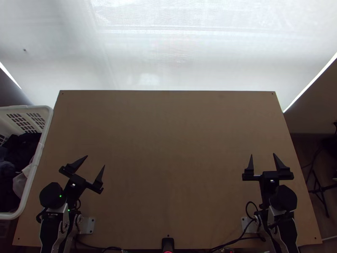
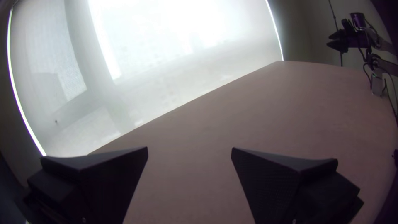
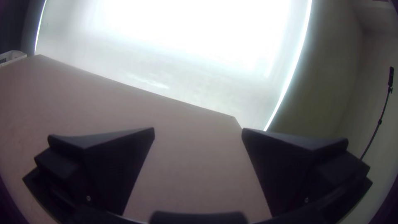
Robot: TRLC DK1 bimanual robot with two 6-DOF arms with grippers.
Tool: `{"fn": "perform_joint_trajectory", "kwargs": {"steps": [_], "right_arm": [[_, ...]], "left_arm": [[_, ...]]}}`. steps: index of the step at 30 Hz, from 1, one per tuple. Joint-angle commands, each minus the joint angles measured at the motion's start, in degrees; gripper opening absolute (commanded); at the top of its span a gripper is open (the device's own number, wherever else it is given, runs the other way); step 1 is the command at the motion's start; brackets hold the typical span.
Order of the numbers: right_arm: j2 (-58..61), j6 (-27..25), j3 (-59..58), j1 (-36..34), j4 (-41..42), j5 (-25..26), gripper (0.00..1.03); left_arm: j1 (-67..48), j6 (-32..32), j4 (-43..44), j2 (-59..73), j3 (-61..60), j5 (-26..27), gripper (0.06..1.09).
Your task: Fold the t-shirt
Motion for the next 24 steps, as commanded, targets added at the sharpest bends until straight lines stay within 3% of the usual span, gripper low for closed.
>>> {"fn": "perform_joint_trajectory", "kwargs": {"steps": [1, 5, 8, 15, 18, 20, 22, 24], "right_arm": [[-0.01, 0.08, 0.02, 0.42, 0.00, 0.01, 0.98], [-0.01, -0.01, 0.02, 1.83, 0.18, -0.34, 0.98], [0.52, -1.24, 0.02, -0.90, 1.06, -0.25, 0.98], [14.58, -15.04, 0.02, -10.30, 0.71, -0.25, 0.98], [15.37, -13.37, 0.02, -17.68, -0.35, -2.10, 0.98], [13.52, -12.66, 0.02, -20.85, -1.40, -3.24, 0.98], [10.01, -12.75, 0.02, -20.85, -2.19, -6.05, 0.98], [6.14, -13.28, 0.02, -16.54, -0.09, -6.41, 0.98]], "left_arm": [[-2.83, -0.59, -0.10, 0.01, 0.03, 1.33, 1.04], [-1.07, -0.41, 0.26, 0.01, 0.03, 0.10, 1.04], [-1.24, -6.21, 3.59, 0.01, 0.03, -7.72, 1.04], [-1.68, -8.06, 3.24, 0.01, -0.05, -13.87, 1.04], [-1.68, -8.24, 3.33, -0.17, -0.05, -13.96, 1.04], [-4.85, -4.19, 4.74, -0.17, 0.65, -13.96, 1.04], [-10.21, 0.73, 4.91, -0.17, 0.91, -14.13, 1.04], [-12.32, 0.03, 6.58, 0.01, 1.44, -17.12, 1.04]]}}
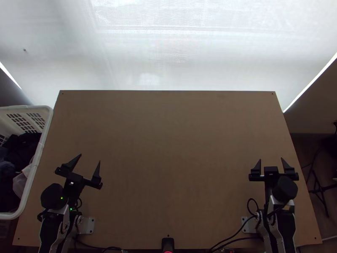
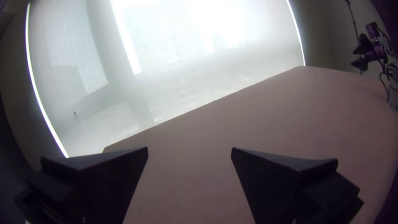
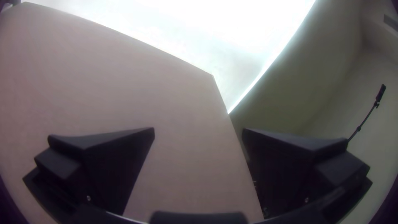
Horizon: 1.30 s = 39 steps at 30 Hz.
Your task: Fold the t-shirt
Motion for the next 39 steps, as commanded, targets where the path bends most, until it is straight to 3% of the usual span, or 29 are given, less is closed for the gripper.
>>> {"fn": "perform_joint_trajectory", "kwargs": {"steps": [1, 4, 6, 9, 12, 16, 18, 21, 24, 26, 28, 30, 35, 39], "right_arm": [[-4.94, -1.61, 0.28, 1.70, 2.48, -2.07, 0.98], [-0.81, -2.22, 4.76, 2.84, 3.89, 2.41, 0.98], [9.91, 2.79, 13.03, 2.93, 0.02, 6.10, 0.98], [25.20, 11.05, 29.20, 1.00, -9.56, 9.44, 0.98], [33.29, 19.22, 45.63, 0.03, -18.61, 9.00, 0.98], [42.52, 27.31, 64.53, 1.17, -29.42, 8.30, 0.98], [47.18, 25.99, 72.88, 0.65, -33.47, 8.12, 0.98], [48.14, 19.13, 75.69, 0.73, -33.91, 8.04, 0.98], [47.18, 13.77, 76.13, 4.69, -35.14, 7.86, 0.98], [46.21, 12.89, 76.22, 6.36, -35.05, 7.95, 0.98], [45.68, 7.80, 75.34, 7.68, -35.05, 8.04, 0.98], [46.12, 7.27, 76.48, 7.85, -35.84, 8.04, 0.98], [49.90, 7.36, 78.59, 7.85, -41.20, 7.95, 0.98], [50.08, 7.36, 78.06, 8.47, -42.69, 7.95, 0.98]], "left_arm": [[-7.07, 2.86, 5.48, 0.27, 1.53, -4.89, 1.04], [-5.84, -3.82, 9.70, 14.51, 11.02, -11.21, 1.04], [-1.71, -12.34, 2.93, 31.12, 25.88, -17.63, 1.04], [10.94, -22.71, -14.38, 48.44, 52.24, -15.08, 1.04], [14.99, -25.26, -19.57, 56.79, 69.91, -14.20, 1.04], [22.02, -30.98, -23.34, 63.99, 82.48, -14.55, 1.04], [27.56, -31.41, -26.33, 67.33, 84.94, -16.14, 1.04], [33.71, -32.12, -33.28, 72.17, 85.99, -21.06, 1.04], [45.05, -24.91, -43.56, 78.94, 87.84, -22.73, 1.04], [51.37, -19.20, -43.03, 80.96, 84.23, -22.73, 1.04], [56.82, -14.80, -40.57, 83.15, 79.66, -22.29, 1.04], [60.25, -9.09, -41.98, 85.97, 76.59, -21.59, 1.04], [69.48, 3.13, -30.55, 87.55, 68.33, -22.90, 1.04], [73.17, 15.34, -18.42, 89.66, 62.61, -28.27, 1.04]]}}
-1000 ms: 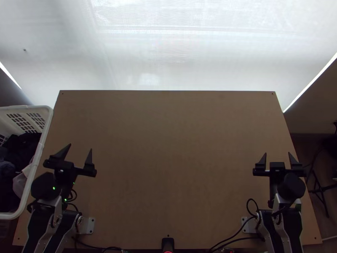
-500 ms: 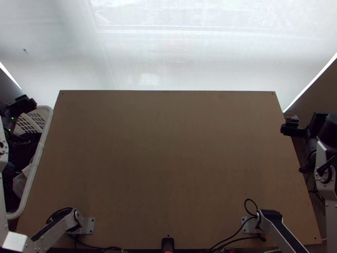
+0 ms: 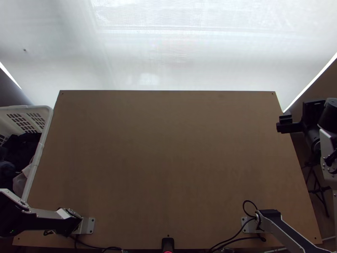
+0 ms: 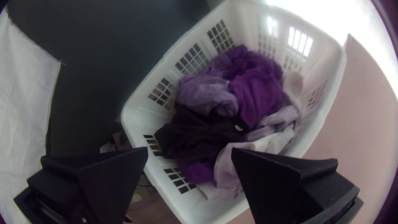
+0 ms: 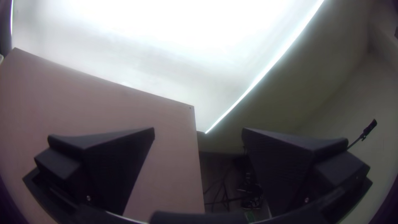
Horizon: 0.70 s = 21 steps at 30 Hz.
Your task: Fold the t-shirt
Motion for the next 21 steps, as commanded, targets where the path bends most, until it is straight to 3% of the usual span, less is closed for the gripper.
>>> {"fn": "perform_joint_trajectory", "kwargs": {"steps": [1, 7, 13, 21], "right_arm": [[1.77, -1.01, 1.17, 1.48, -3.83, -0.07, 0.98], [0.37, -1.10, -1.38, 1.56, -3.92, -0.86, 0.98], [-3.06, -1.89, -4.54, 1.92, -2.60, -1.57, 0.98], [-7.19, -3.92, -6.12, 2.97, -2.87, -2.36, 0.98]], "left_arm": [[10.51, 19.07, 15.56, 5.05, -9.43, -5.38, 1.04], [11.74, 25.93, 16.26, 7.34, -14.09, -3.71, 1.01], [11.92, 25.14, 12.04, 13.14, -15.50, -0.20, 1.03], [11.48, 23.82, 14.41, 22.19, -8.64, 6.92, 1.03]]}}
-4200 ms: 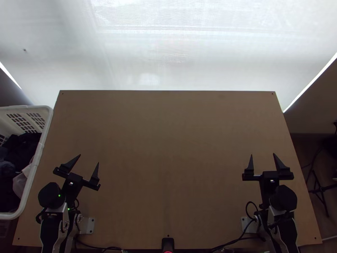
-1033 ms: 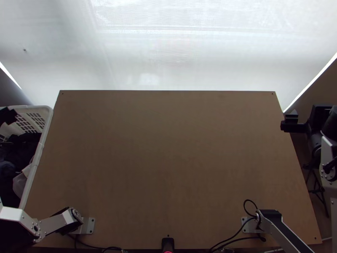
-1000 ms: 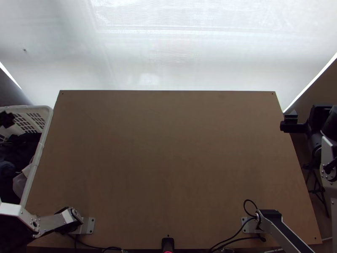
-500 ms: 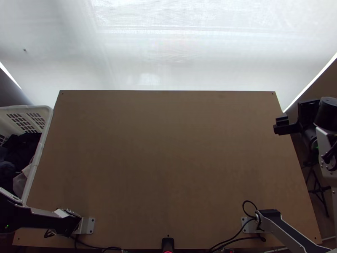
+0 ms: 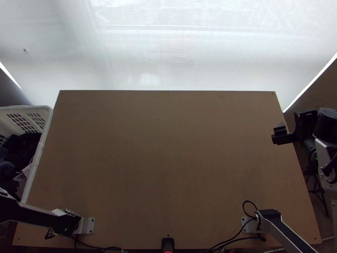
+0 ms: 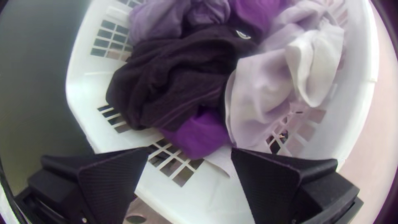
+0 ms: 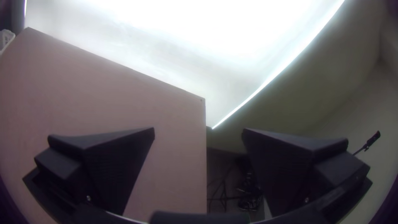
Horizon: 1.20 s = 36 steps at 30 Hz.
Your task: Fold the t-shirt
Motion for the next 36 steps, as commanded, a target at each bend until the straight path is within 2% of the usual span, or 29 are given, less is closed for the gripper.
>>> {"fn": "perform_joint_trajectory", "kwargs": {"steps": [1, 14, 15, 16, 17, 18, 19, 21, 22, 23, 25, 26, 28, 32, 34, 36], "right_arm": [[-3.19, -1.34, -1.43, 1.03, -0.03, -0.59, 0.98], [-4.78, -1.78, -0.11, 1.03, -2.14, -0.68, 0.98], [-4.86, -1.69, -0.02, 1.11, -2.40, -0.68, 0.98], [-4.78, -1.69, 0.16, 1.38, -2.66, -0.76, 0.97], [-4.78, -1.51, 0.16, 1.64, -2.84, -0.76, 0.92], [-4.95, -1.25, 0.16, 2.08, -2.93, -0.76, 0.86], [-4.95, -0.72, 0.16, 2.52, -3.01, -0.76, 0.82], [-5.13, -0.02, 0.24, 2.70, -3.01, -0.76, 0.71], [-5.13, 0.24, 0.42, 2.70, -3.01, -0.76, 0.71], [-4.95, 1.21, 0.95, 2.87, -3.01, -0.76, 0.72], [-4.78, 1.91, 1.21, 2.87, -3.01, -0.76, 0.72], [-4.69, 2.53, 1.39, 3.05, -3.01, -0.76, 0.73], [-4.51, 3.06, 1.56, 3.13, -3.01, -0.76, 0.89], [-4.78, 3.50, 1.83, 3.22, -3.37, -0.85, 0.91], [-5.21, 3.67, 1.74, 3.31, -3.54, -1.12, 0.92], [-5.65, 3.76, 1.48, 3.31, -3.63, -1.38, 0.94]], "left_arm": [[0.00, -0.03, 2.05, 7.73, 4.94, 6.45, 1.03], [-0.35, -1.43, 2.31, 21.09, 20.93, 6.36, 1.03], [-0.26, -1.17, 2.05, 21.61, 21.46, 6.45, 0.94], [-0.26, -0.99, 2.22, 22.14, 22.08, 6.71, 0.74], [-0.35, 0.24, 1.52, 22.67, 23.04, 8.29, 0.44], [-0.52, 2.08, 1.34, 22.93, 23.83, 9.52, 0.36], [-0.44, 2.35, 1.61, 22.58, 24.01, 9.79, 0.35], [-0.08, 4.63, -1.20, 20.91, 24.10, 14.88, 0.29], [0.18, 4.89, -1.38, 20.30, 24.19, 15.24, 0.26], [0.35, 5.86, -7.36, 19.86, 26.38, 17.70, 0.19], [0.62, 4.28, -12.63, 19.94, 29.55, 19.63, 0.09], [1.06, 3.49, -15.88, 19.77, 31.22, 22.53, 0.09], [0.71, 3.58, -22.65, 17.66, 33.41, 26.40, 0.09], [-3.95, 0.32, -27.92, -0.89, 33.06, 37.91, 0.09], [-10.02, -3.81, -31.09, -10.90, 37.02, 41.16, 0.09], [-19.60, -11.80, -32.58, -18.20, 45.10, 42.48, 0.09]]}}
